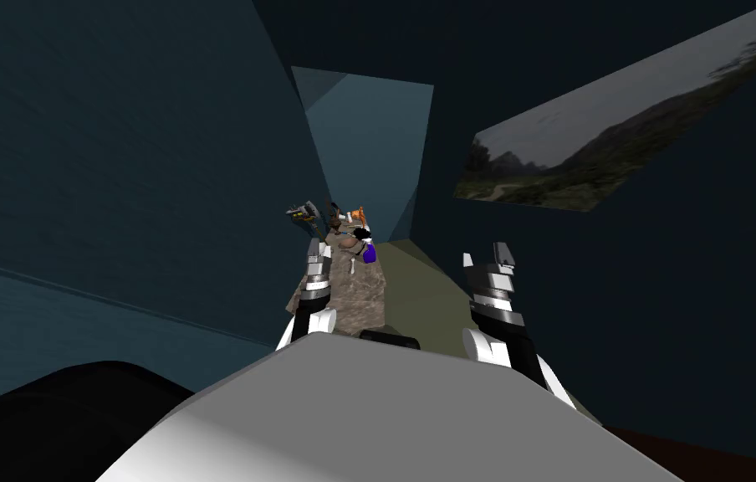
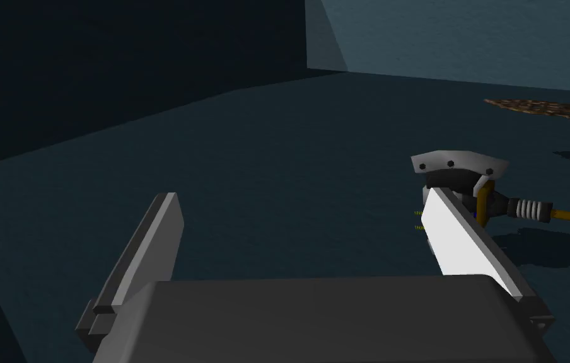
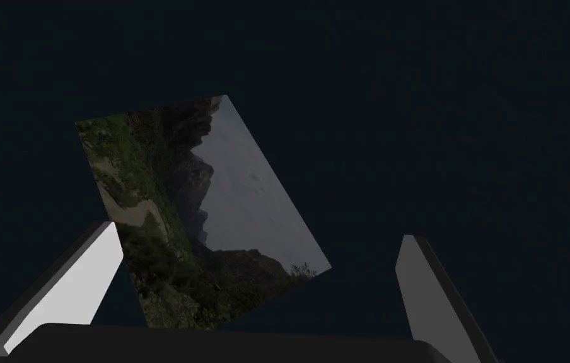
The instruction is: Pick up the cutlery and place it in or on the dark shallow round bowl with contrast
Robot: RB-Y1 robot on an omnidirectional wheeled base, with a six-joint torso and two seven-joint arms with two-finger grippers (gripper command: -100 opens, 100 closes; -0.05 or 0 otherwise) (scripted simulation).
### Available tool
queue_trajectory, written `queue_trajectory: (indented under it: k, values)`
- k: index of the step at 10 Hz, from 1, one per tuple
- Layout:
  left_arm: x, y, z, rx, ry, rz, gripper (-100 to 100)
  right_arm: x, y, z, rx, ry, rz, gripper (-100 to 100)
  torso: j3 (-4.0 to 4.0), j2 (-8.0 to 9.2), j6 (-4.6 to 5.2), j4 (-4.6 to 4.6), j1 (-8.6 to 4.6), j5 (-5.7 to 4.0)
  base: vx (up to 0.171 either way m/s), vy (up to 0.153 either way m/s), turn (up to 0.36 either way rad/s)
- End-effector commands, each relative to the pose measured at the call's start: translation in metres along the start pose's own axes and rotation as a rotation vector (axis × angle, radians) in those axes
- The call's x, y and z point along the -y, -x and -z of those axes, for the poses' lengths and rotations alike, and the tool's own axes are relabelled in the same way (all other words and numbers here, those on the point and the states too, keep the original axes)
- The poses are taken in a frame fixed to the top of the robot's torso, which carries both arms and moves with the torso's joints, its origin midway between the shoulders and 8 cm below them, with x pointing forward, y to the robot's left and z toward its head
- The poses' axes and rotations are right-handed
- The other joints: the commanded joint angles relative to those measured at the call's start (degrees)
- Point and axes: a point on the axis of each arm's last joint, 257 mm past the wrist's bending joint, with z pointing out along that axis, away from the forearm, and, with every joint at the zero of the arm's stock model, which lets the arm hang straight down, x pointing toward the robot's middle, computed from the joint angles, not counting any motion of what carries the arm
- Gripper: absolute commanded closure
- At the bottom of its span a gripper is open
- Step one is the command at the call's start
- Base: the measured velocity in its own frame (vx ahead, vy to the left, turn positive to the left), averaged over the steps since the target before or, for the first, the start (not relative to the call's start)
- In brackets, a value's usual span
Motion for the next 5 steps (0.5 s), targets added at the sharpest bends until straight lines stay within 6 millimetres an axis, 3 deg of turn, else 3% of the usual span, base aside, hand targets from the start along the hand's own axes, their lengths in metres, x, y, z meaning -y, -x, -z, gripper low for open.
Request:
queue_trajectory:
  k: [1, 5]
  values:
    - [-0.007, 0.002, 0.006, -0.037, 0.014, -0.030, -100, 0.000, 0.000, 0.000, 0.000, 0.000, 0.000, 0, 0.00, 0.00, 0.00, 0.00, 0.00, 0.00, -0.009, -0.030, -0.098]
    - [-0.033, 0.014, 0.030, -0.118, 0.083, -0.111, -100, 0.000, 0.000, 0.000, 0.000, 0.000, 0.000, 0, 0.08, 0.13, 0.01, 0.03, -0.20, -0.04, -0.027, -0.057, -0.116]
